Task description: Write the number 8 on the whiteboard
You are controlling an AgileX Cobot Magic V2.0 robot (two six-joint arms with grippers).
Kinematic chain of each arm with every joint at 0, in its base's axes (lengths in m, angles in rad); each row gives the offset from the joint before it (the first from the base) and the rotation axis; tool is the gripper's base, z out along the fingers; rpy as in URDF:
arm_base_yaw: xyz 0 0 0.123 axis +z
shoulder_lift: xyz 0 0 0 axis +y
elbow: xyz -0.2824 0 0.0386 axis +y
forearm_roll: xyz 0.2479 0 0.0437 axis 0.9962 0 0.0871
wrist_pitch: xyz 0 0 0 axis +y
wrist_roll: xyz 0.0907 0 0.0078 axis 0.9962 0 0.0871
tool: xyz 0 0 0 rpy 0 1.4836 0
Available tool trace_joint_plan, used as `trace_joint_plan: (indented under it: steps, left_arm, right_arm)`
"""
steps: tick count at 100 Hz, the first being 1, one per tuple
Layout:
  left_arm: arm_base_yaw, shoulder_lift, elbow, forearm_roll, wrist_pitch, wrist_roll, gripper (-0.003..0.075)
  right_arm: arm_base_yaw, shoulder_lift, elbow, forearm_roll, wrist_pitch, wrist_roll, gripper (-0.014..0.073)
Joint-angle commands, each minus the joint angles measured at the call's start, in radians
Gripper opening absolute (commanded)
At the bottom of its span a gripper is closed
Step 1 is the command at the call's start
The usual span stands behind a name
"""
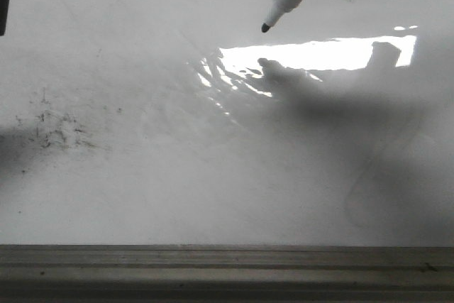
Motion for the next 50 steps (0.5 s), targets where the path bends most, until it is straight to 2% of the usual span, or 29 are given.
trace_joint_plan:
  steps: [1,50]
  left_arm:
    - [-0.002,-0.001,-0.025,-0.033,-0.029,-0.001,-0.0020]
    - [-0.002,-0.001,-0.025,-0.108,0.020,-0.001,-0.0020]
  right_arm:
    - [-0.007,0.023,-0.031,-0.005,-0.114,0.003,-0.0062]
    - [-0.032,0.056,-0.031,-0.003,-0.137,0.003,-0.0062]
